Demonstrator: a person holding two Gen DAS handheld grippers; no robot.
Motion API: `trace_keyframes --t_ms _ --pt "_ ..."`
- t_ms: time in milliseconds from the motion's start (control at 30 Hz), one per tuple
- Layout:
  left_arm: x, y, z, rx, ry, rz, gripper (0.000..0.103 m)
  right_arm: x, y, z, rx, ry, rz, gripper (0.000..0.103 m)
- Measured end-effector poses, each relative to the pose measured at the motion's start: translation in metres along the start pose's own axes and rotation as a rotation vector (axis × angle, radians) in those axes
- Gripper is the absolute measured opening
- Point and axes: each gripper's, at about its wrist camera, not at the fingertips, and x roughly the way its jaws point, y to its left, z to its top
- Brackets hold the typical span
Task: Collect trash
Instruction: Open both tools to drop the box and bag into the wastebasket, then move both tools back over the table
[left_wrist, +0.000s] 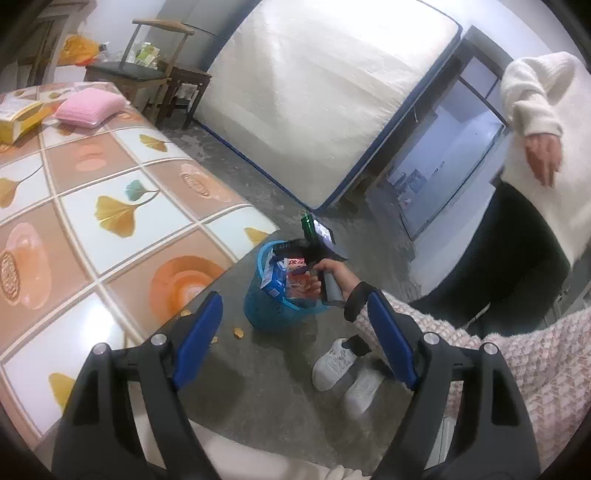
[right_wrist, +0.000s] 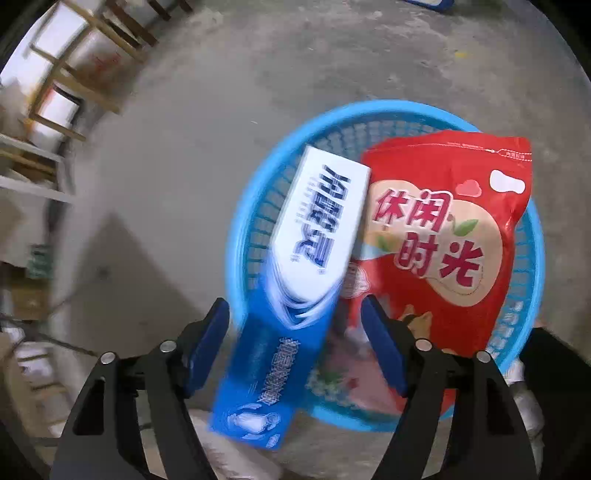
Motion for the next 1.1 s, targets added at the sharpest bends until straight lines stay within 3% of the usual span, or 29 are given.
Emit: trace_keyframes --t_ms 33,200,433,533,633,733,967,1100 --pt "-0.001 0.002 0.0 -0.005 -0.001 0.001 0.077 0.002 0.004 0.0 -0.013 0.007 -0.019 0.049" --pt "-0.002 0.011 -0.001 -0.025 0.004 -0.005 0.077 0.0 0.008 -0.003 -0.148 -0.015 -0.161 0.047" --pt "0.001 0.016 0.003 -0.027 0.003 -0.014 0.077 0.028 -0.004 -0.015 -0.219 0.029 -0.233 0.046" --pt "0.001 0.02 0.002 -0.036 0.003 -0.011 0.077 0.021 0.0 -0.023 -0.247 -0.004 -0.237 0.046" --pt "0.001 0.023 0.005 -0.041 -0.001 -0.01 0.08 -0.001 0.007 -0.034 -0.265 -0.04 -0.189 0.049" --pt "0.003 0.024 0.006 -0.044 0.003 -0.014 0.08 -0.038 0.007 -0.043 -0.276 -0.121 -0.133 0.061" --pt "0.006 0.021 0.007 -0.034 -0.001 -0.028 0.08 -0.135 -0.034 -0.07 -0.084 -0.327 0.102 0.061" --pt "0.002 0.017 0.009 -0.006 -0.013 -0.033 0.082 -0.175 -0.029 -0.088 -0.071 -0.396 0.2 0.066"
